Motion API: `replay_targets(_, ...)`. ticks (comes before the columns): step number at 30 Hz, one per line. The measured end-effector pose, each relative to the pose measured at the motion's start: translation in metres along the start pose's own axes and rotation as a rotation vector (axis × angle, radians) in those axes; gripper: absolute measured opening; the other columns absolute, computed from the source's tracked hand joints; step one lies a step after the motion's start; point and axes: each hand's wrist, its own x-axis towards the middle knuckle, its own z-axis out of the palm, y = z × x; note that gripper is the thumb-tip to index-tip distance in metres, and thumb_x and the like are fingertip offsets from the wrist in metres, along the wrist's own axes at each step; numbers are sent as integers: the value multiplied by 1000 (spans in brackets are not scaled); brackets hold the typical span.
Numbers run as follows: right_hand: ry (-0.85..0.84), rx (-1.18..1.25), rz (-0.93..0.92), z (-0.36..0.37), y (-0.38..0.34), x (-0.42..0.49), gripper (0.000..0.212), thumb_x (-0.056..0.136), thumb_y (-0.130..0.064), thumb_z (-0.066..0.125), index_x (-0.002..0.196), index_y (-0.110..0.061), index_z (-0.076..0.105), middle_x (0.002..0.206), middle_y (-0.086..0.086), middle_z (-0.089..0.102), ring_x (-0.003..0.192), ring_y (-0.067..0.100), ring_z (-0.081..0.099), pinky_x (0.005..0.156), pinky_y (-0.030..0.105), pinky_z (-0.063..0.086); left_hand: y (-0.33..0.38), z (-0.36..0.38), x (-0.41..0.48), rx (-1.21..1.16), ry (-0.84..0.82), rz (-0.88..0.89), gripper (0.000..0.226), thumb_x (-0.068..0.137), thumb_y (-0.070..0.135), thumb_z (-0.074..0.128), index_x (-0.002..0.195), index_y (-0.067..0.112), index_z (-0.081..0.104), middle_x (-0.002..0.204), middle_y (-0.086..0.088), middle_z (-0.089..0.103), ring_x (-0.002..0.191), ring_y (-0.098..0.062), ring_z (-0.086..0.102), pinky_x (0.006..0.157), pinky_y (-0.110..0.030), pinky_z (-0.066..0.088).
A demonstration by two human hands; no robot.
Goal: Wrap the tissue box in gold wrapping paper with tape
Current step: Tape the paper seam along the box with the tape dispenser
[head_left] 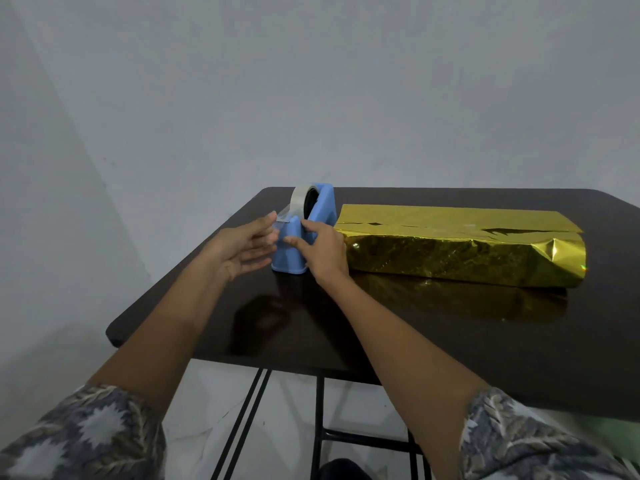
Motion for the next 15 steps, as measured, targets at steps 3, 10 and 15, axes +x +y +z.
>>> replay_targets(3,-3,10,-3,1,1,0,52,81,-36,70,127,-14,59,122,8,62,110,26,57,92,40,49,-10,7,3,-23,74,91,32,74,41,76,87,12,67,76,2,67,83,-13,66,82,-31,54)
replay_targets(10,-19,8,-40,-3,4,0,51,83,-33,69,129,-12,57,124,9,61,114,24,55,93,34,46,-30,26,11,-137,197,151,23,78,30,75,66,13,64,55,8,63,66,-7,60,65,-23,50)
replay_targets(15,-59,-22,-43,-6,-2,-4,50,88,-31,64,132,-11,53,128,10,58,117,26,53,94,34,43,-32,29,10,-201,228,110,24,76,28,78,66,12,64,60,5,64,69,-10,62,72,-28,54)
